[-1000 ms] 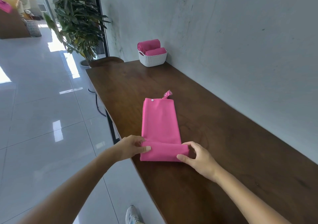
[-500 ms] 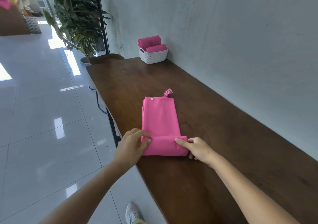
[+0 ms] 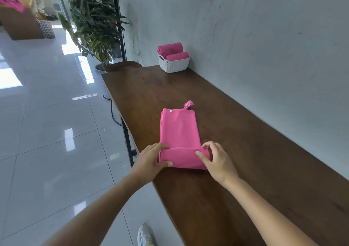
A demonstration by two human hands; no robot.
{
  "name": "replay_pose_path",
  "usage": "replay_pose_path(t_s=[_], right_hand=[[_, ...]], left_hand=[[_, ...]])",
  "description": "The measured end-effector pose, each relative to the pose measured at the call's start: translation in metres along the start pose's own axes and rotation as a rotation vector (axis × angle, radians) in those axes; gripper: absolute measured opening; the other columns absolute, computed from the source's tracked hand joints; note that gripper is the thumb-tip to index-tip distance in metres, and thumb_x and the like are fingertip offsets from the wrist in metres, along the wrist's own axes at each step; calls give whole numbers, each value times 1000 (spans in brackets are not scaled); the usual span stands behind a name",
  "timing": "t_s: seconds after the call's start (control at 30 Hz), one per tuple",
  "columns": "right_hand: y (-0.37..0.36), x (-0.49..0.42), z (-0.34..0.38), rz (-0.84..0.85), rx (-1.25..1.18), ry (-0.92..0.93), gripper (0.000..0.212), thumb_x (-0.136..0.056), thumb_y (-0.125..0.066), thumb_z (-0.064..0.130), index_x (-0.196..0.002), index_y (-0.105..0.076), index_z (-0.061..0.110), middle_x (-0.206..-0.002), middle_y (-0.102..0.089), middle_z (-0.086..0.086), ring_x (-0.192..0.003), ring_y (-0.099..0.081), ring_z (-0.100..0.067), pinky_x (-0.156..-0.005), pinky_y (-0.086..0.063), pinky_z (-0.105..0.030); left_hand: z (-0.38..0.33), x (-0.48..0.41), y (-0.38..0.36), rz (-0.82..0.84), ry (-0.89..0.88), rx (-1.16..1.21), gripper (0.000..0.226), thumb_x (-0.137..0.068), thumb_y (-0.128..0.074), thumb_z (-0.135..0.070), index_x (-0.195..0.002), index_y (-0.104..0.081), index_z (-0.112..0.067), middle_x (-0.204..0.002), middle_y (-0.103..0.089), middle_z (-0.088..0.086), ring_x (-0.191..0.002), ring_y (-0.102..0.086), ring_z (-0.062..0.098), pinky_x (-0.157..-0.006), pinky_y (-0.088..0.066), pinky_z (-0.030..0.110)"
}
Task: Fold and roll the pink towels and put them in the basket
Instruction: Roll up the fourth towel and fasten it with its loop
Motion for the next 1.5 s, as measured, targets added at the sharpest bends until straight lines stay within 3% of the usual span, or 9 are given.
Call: replay_pose_path(t_s=[0.1,0.27,0.4,0.47,0.7,0.93,1.17,1.37,1.5], right_hand=[[-1,6,-4,71,-49,11,56,-82,-48,75,-120,-54,35,-124,-55,13,-107,-56,-6,-66,-41,-11],[-6,20,-12,222,-63,2,62,-81,-66,70,-132,-48,39,-133,-49,19,-116,-50,-5,-90,-47,-24],[-9,30,-9,230,-73,42,80,-76,-74,67,-143,-42,35,-138,-42,19,-123,-48,-4,-96,-44,-24],[-12,32,-8,208,-87,57,84,-76,-75,67,-144,-40,34,-140,-40,17,-123,-48,-4,-96,-45,-23],[-10,30,-3,192,-121,29,79,-79,-74,63,-141,-34,36,-134,-43,16,-116,-50,-5,-80,-43,-17],[-8,8,-4,278,-142,-28,65,-72,-80,64,-119,-47,34,-117,-55,15,-102,-55,0,-74,-45,-17],[-23,-8,-19,330,-275,-148,76,-63,-73,80,-117,-53,30,-116,-64,9,-104,-63,-8,-88,-56,-29],[-21,-5,-13,330,-256,-183,62,-75,-65,78,-112,-57,28,-113,-63,11,-101,-61,-6,-71,-48,-22],[-15,0,-5,230,-244,-82,50,-85,-60,70,-118,-53,33,-122,-56,13,-111,-57,-8,-79,-46,-21]], left_hand=[[5,-2,1,53,58,107,49,-84,-67,-65,-122,-52,-39,-116,-59,-16,-107,-58,11,-91,-58,38],[1,3,4,66,127,263,43,-85,-67,-60,-113,-57,-29,-103,-65,-11,-92,-65,12,-75,-61,29],[8,9,-4,109,216,419,65,-73,-65,-75,-107,-62,-19,-102,-68,0,-94,-68,19,-76,-63,36],[12,10,-9,133,270,495,72,-73,-65,-78,-109,-64,-16,-106,-70,2,-97,-70,21,-82,-63,42],[10,15,-8,84,391,492,45,-87,-65,-58,-111,-61,-20,-109,-67,-2,-95,-69,16,-71,-60,24],[-11,16,12,-155,111,191,16,-98,-62,-42,-113,-61,-37,-124,-54,-11,-100,-56,5,-80,-54,20],[-2,21,-1,41,38,10,75,-78,-72,-68,-140,-45,-35,-131,-47,-17,-116,-50,8,-97,-54,30],[4,18,2,79,60,-28,82,-71,-57,-84,-137,-46,-35,-126,-53,-15,-111,-55,11,-93,-54,32],[3,13,1,120,125,68,81,-68,-57,-85,-129,-48,-32,-116,-58,-14,-101,-60,9,-87,-58,32]])
Point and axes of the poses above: each hand's wrist, its own x-axis away from the middle knuckle, its own y-axis out of the back of the hand, z = x × y, the point moved 9 cm from there along -x, towards the middle knuckle
